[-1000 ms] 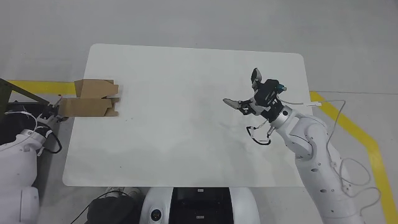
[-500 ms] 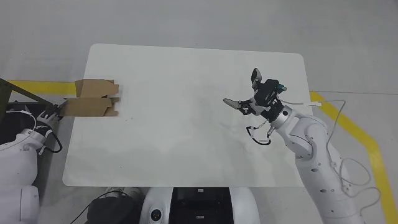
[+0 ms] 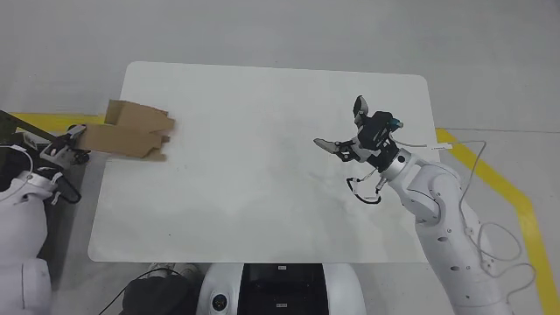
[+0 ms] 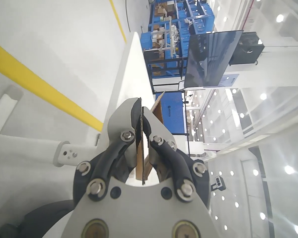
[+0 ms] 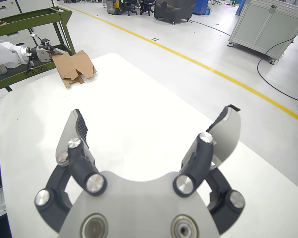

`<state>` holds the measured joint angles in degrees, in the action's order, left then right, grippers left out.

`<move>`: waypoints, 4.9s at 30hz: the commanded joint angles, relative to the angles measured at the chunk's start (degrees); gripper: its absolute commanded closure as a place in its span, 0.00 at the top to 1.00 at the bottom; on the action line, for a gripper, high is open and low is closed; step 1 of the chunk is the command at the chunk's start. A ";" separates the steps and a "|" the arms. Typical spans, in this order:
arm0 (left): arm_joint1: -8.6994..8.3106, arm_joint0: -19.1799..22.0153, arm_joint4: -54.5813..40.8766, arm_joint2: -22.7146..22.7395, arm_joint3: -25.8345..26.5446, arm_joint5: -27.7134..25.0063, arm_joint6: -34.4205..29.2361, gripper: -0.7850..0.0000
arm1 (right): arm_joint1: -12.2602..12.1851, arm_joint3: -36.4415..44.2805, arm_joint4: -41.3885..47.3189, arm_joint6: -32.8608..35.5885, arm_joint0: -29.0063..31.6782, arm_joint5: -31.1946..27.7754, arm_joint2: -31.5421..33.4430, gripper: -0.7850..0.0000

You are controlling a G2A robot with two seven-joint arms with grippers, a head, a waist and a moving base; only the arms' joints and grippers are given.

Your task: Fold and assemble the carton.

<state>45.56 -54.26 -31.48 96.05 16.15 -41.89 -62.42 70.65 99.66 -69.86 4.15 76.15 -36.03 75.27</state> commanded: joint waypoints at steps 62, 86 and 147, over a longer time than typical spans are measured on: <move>8.21 7.02 -9.63 -29.07 41.96 14.84 -11.43 0.00 | -0.45 -0.45 -0.12 -1.05 1.83 -2.03 -0.29 1.00; 9.86 7.92 -11.42 -29.12 39.65 15.92 -10.25 0.00 | -0.26 -6.72 6.70 -4.09 -2.30 -9.64 -7.28 1.00; 12.22 7.87 -5.76 -28.81 39.88 18.08 -5.96 0.00 | 1.34 -10.64 -2.87 -15.10 -12.67 -14.99 -21.17 1.00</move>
<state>57.80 -46.38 -37.02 66.99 56.15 -23.92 -68.17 72.08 88.95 -72.84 -10.91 63.29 -51.20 53.69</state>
